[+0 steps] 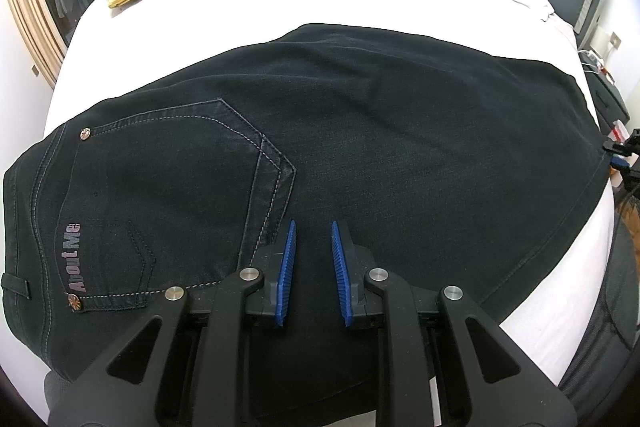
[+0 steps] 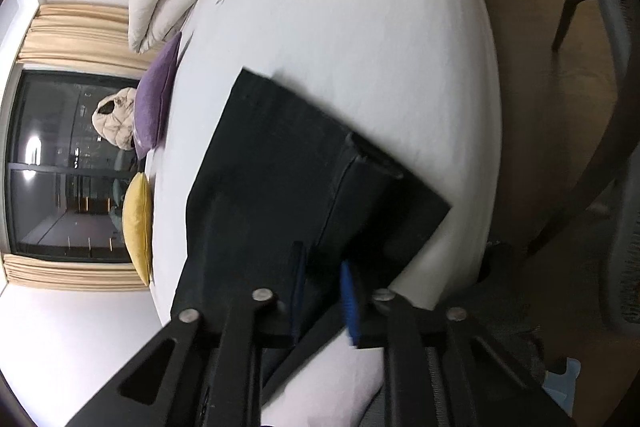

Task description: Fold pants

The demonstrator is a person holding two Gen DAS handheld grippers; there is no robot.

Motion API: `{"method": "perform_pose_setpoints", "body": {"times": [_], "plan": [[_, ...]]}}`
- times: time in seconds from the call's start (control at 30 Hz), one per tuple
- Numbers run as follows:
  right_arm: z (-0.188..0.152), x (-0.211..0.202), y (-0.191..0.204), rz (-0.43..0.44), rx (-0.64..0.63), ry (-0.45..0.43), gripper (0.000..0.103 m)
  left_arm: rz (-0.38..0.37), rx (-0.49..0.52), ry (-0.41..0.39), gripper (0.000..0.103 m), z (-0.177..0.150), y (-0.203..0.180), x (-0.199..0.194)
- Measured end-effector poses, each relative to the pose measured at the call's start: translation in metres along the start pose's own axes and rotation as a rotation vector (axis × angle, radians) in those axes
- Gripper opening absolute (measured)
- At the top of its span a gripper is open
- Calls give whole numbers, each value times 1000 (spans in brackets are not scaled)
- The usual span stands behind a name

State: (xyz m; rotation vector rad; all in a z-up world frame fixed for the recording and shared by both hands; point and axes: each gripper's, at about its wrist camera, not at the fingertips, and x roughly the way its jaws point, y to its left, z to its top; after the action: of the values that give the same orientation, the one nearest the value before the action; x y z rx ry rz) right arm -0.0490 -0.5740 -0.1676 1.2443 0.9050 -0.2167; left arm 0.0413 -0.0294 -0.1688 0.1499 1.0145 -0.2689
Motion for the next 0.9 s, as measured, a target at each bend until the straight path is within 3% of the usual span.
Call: {"method": "perform_pose_setpoints", "body": {"times": [0.2, 0.7, 0.83, 0.9], "plan": [[-4, -10, 7, -5, -42, -43, 3, -5, -1, 4, 18, 1, 1, 0], [-16, -10, -22, 8, 58, -46, 3, -9, 8, 23, 18, 7, 4, -1], [-17, -19, -12, 0, 27, -64, 3, -34, 30, -63, 18, 13, -2, -24], [-15, -13, -15, -14, 34, -54, 3, -20, 56, -24, 18, 13, -5, -11]]}}
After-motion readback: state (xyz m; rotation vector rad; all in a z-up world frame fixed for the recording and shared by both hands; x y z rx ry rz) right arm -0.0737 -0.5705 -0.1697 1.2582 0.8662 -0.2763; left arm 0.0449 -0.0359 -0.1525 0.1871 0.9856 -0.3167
